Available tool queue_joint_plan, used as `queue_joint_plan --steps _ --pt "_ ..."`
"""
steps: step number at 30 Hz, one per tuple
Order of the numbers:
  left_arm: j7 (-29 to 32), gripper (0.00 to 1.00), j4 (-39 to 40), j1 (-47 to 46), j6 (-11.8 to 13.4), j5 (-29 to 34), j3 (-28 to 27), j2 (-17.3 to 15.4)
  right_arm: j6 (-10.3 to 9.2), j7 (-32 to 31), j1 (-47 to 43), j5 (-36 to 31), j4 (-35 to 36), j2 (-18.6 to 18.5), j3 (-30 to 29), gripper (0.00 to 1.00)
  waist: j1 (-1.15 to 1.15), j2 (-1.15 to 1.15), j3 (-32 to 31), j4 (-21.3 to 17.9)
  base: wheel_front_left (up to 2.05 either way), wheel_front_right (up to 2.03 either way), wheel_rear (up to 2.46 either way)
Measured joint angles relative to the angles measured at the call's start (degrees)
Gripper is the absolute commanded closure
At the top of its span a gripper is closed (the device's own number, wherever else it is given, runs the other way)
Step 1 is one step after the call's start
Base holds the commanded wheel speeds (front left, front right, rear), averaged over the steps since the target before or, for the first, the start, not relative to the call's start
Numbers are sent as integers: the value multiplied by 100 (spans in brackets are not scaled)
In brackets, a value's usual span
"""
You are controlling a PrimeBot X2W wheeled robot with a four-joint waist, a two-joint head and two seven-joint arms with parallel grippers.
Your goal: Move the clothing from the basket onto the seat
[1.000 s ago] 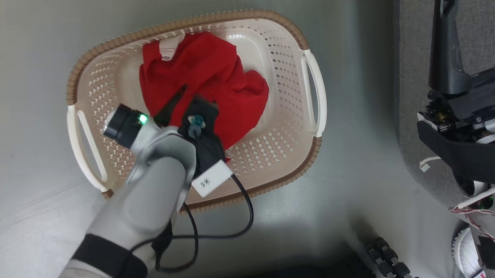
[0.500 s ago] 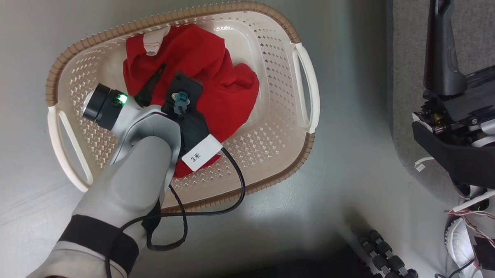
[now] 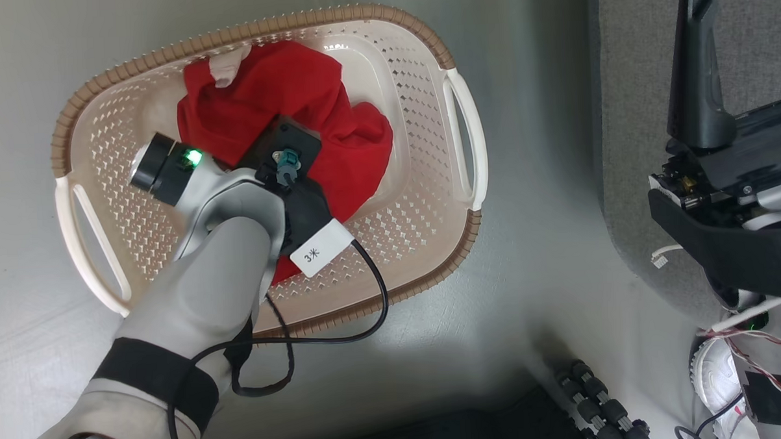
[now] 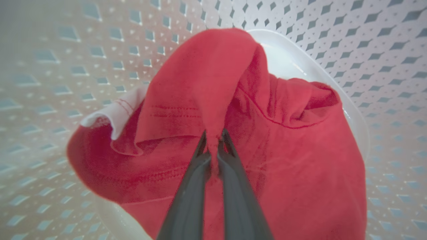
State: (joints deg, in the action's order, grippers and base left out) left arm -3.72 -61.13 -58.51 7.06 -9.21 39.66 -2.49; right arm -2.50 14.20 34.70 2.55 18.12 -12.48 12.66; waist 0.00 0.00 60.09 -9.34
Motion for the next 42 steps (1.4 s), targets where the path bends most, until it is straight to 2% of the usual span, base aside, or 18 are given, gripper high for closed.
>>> queue_joint_plan --steps 9,15,27,37,42 --pt "-611 100 472 282 -4 -566 -21 -2 -2 9 -2 57 -436 48 -31 0 0 0 -266 46 0 0 0" --pt "-960 100 705 455 -189 -900 -115 1 -2 36 -14 111 -814 82 -53 0 0 0 -620 123 0 0 0" --pt "-1057 100 1029 870 -649 -942 -190 -15 -1 51 -375 266 -1392 122 -146 0 -1 0 -1548 337 0 0 0" --pt "-1059 100 1570 1033 -864 -1246 -433 -52 16 51 -677 454 -1784 122 -249 0 -1 0 -2298 517 0 0 0" --pt "-1059 100 1880 1118 -886 -1294 -575 -63 51 51 -849 481 -2013 130 -267 0 -1 -1 -2720 624 0 0 0"
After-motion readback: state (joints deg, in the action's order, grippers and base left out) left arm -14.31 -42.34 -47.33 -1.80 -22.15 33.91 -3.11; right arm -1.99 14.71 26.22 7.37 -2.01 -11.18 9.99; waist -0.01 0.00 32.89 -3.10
